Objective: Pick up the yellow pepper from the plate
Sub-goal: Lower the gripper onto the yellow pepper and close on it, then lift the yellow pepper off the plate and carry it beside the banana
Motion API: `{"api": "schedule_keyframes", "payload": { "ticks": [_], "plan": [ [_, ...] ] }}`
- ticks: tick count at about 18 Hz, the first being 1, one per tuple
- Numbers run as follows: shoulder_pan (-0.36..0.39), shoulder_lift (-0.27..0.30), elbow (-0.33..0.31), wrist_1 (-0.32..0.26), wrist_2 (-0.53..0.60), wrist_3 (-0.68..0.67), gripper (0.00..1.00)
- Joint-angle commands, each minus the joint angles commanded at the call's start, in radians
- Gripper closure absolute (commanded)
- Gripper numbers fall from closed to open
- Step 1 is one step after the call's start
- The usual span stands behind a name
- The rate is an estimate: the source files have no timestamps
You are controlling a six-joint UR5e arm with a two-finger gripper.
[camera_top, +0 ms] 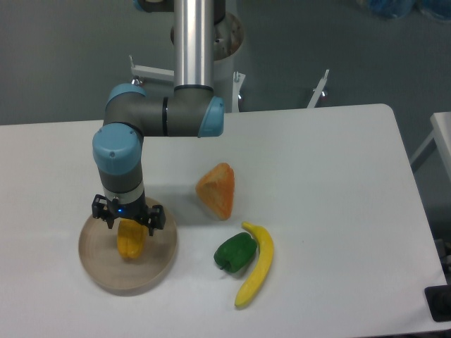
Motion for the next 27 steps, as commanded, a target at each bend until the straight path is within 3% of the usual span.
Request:
{"api": "schedule_keyframes", "payload": {
  "ticks": [8, 14, 19, 22, 25, 27],
  "plan": [
    [0.0, 0.006, 0.0, 0.0, 0.012, 0.011, 0.37],
    [0.0, 0.011, 0.002, -0.002, 0.012, 0.028, 0.52],
    [0.003, 0.015, 0.011, -0.005, 0.014, 0.038, 0.55],
    [0.037, 0.069, 0.012, -0.018, 0.066, 0.243, 0.55],
    [0.167, 0.135, 0.02, -0.023, 0.094, 0.424, 0.55],
    [0.23, 0.138, 0.028, -0.034, 0.094, 0.535, 0.55]
  ]
}}
